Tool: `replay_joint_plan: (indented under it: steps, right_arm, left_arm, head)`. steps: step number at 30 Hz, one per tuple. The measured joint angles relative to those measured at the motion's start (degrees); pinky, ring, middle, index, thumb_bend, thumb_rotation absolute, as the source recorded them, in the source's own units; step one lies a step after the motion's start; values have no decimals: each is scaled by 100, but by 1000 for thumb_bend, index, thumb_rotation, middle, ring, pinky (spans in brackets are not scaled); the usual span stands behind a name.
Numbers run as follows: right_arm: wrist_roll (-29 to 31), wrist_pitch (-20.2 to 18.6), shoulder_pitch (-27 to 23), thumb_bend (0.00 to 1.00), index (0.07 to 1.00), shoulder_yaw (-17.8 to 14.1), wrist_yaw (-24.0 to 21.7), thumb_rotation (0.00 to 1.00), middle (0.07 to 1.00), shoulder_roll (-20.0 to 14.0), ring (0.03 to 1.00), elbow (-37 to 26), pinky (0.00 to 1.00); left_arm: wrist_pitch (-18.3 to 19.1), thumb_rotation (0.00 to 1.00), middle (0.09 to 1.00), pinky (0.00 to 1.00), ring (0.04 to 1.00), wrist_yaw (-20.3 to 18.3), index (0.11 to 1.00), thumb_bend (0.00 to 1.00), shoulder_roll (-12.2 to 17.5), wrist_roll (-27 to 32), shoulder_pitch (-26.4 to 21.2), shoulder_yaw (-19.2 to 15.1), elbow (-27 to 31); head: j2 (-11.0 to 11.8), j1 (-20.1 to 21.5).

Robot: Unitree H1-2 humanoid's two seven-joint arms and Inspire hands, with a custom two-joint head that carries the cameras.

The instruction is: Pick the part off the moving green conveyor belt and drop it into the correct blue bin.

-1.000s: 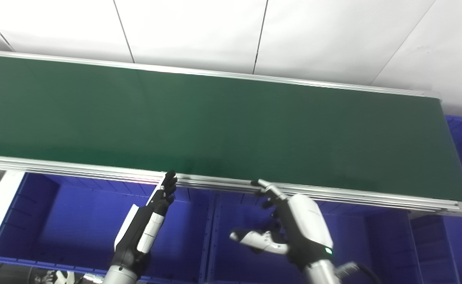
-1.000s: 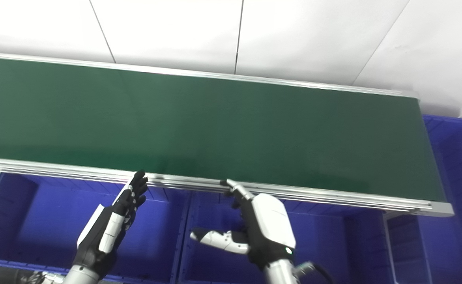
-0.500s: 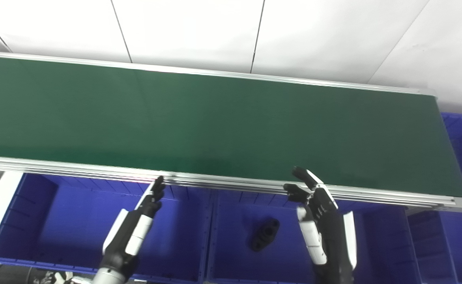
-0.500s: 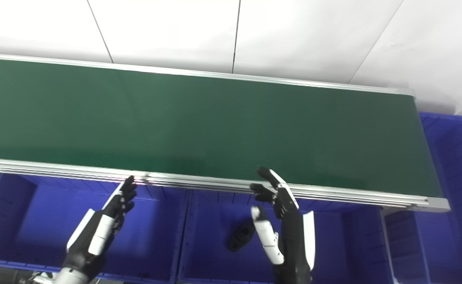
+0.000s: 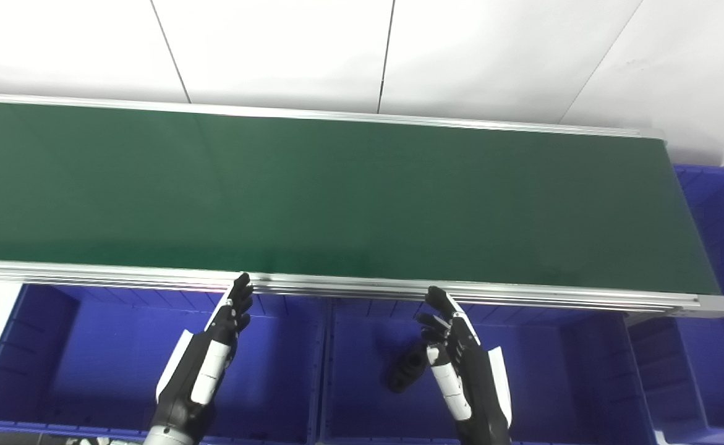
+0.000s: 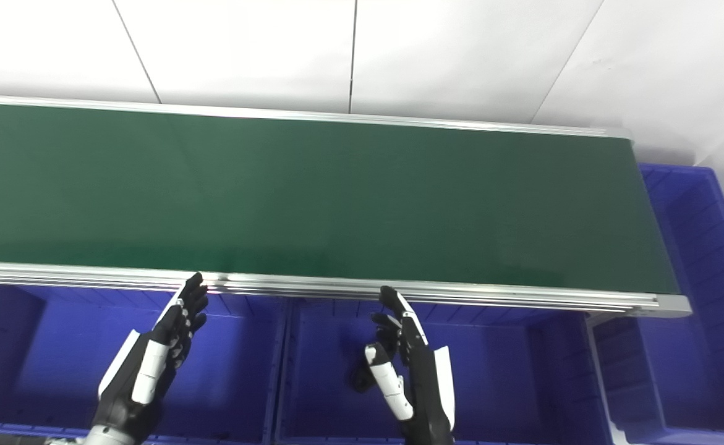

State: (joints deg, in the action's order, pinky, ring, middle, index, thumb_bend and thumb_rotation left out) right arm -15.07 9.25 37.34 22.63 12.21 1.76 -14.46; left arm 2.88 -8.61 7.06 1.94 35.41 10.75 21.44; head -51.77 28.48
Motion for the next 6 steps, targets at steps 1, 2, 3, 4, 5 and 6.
replay_joint_plan:
  steps: [1, 2, 3, 4, 5, 6]
  right_arm:
    - [-1, -3, 1, 793, 875, 0, -6, 941, 875, 0, 794, -3, 763]
    - [-1, -7, 1, 792, 875, 0, -12, 939, 876, 0, 798, -3, 767]
    - [1, -16, 1, 787, 876, 0, -17, 937, 878, 0, 801, -3, 769]
    - [7, -23, 1, 785, 875, 0, -20, 936, 879, 0, 801, -3, 768]
    - [12, -26, 1, 785, 875, 0, -22, 937, 879, 0, 801, -3, 768]
    - [16, -29, 2, 786, 875, 0, -24, 939, 878, 0, 801, -3, 768]
  left_arm:
    - [0, 1000, 1000, 1000, 1000, 0, 1000, 734, 0, -2, 12, 0, 0]
    - [-1, 1000, 1000, 1000, 1000, 0, 1000, 738, -1, -2, 17, -1, 0]
    - [-1, 1000, 1000, 1000, 1000, 0, 1000, 742, -3, -2, 20, -2, 1]
    - [-1, 1000, 1000, 1000, 1000, 0, 1000, 742, -5, -1, 22, -5, 1]
    - [-1, 1000, 1000, 1000, 1000, 1, 1000, 742, -9, 0, 22, -8, 1]
    - [-6, 1000, 1000, 1000, 1000, 1, 1000, 742, -13, 0, 22, -11, 1]
  head:
    - [-9, -17]
    - [-9, -26]
    - [-9, -26]
    - [-9, 0]
    - [-9, 0]
    - [-9, 0]
